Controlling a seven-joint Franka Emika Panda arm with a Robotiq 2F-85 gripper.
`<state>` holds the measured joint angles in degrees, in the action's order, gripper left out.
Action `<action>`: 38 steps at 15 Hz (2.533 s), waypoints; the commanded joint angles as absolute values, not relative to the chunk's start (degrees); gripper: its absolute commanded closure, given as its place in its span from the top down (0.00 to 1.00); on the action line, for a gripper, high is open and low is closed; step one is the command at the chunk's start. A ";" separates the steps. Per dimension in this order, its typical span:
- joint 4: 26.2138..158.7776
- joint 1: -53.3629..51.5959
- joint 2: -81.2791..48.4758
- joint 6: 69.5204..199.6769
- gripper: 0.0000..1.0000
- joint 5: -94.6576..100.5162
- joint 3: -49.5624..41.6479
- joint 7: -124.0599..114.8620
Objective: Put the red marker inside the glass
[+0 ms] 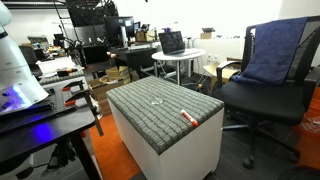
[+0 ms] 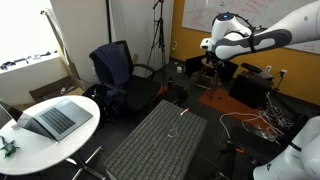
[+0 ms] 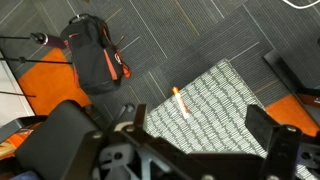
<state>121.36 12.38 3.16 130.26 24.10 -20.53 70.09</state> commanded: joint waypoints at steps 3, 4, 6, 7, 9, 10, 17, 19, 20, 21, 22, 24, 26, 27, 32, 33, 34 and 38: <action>119.95 15.56 -4.48 138.84 1.00 18.06 -19.53 78.39; 120.13 15.99 -5.44 140.31 1.00 17.33 -19.30 79.17; 120.66 16.87 -7.20 143.16 1.00 15.36 -18.77 80.96; 120.71 17.30 -8.09 144.06 1.00 14.23 -18.48 81.55; 120.58 18.12 -9.98 145.42 1.00 12.64 -17.97 82.77; 120.42 18.52 -10.84 145.86 1.00 12.03 -17.65 82.94; 120.94 19.23 -12.57 143.99 1.00 12.67 -16.60 80.97; 120.85 19.27 -12.59 143.99 1.00 12.62 -16.57 81.36; 120.80 19.29 -12.59 143.99 1.00 12.61 -16.57 81.41; 120.73 19.46 -12.70 144.31 1.00 11.67 -16.32 81.44; 120.31 19.70 -13.50 144.47 1.00 11.06 -15.97 82.50; 119.23 20.37 -15.51 144.71 1.00 9.30 -15.14 84.09; 118.49 21.13 -17.47 145.69 1.00 8.41 -14.62 84.72; 118.07 21.50 -18.37 145.88 1.00 8.22 -14.36 84.83; 113.92 23.42 -24.15 146.03 1.00 8.54 -12.97 85.09; 113.12 23.79 -25.08 145.86 1.00 8.47 -12.58 85.38; 112.47 24.16 -26.17 146.05 1.00 8.76 -12.31 85.69; 109.61 25.74 -30.50 146.50 1.00 8.56 -10.81 86.97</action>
